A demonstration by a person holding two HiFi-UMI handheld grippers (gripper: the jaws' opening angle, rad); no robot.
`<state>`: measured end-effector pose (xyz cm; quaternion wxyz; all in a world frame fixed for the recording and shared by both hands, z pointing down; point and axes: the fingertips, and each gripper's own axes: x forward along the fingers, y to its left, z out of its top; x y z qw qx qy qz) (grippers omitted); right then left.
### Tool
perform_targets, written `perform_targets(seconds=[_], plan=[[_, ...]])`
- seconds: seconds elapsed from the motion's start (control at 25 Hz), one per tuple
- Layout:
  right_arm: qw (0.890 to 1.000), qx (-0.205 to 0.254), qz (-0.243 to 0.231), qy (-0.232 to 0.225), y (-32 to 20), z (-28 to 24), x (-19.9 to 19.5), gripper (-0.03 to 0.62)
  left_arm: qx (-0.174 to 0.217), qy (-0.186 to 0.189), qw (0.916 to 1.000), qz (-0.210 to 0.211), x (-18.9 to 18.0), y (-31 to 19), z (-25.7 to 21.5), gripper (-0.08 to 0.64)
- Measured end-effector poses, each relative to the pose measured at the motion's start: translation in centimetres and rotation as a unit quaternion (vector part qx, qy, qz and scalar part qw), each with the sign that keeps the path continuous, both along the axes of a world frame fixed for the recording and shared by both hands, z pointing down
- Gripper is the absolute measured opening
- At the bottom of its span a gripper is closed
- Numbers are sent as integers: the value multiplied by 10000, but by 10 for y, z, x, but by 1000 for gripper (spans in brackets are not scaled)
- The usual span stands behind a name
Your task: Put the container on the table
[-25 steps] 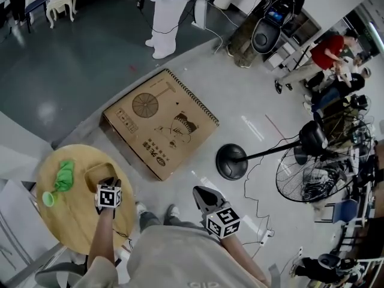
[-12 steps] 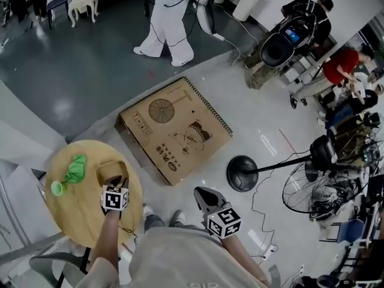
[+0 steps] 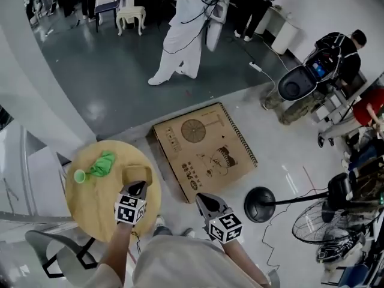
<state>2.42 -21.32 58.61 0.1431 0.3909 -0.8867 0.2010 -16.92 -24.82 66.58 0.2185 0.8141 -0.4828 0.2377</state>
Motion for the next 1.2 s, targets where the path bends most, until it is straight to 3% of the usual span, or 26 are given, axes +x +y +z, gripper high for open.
perform_targets(seconds=[0.28, 0.68, 1.2], plan=[[9976, 199, -633, -220, -13, -15, -44, 25, 624, 405, 9963, -421, -16, 13, -57, 15], [9883, 565, -1332, -477, -11, -57, -77, 25, 1346, 646, 9862, -714, -19, 41, -121, 15], [9818, 761, -1639, -581, -10, -74, -91, 25, 1753, 654, 9774, -982, -31, 57, -152, 15]])
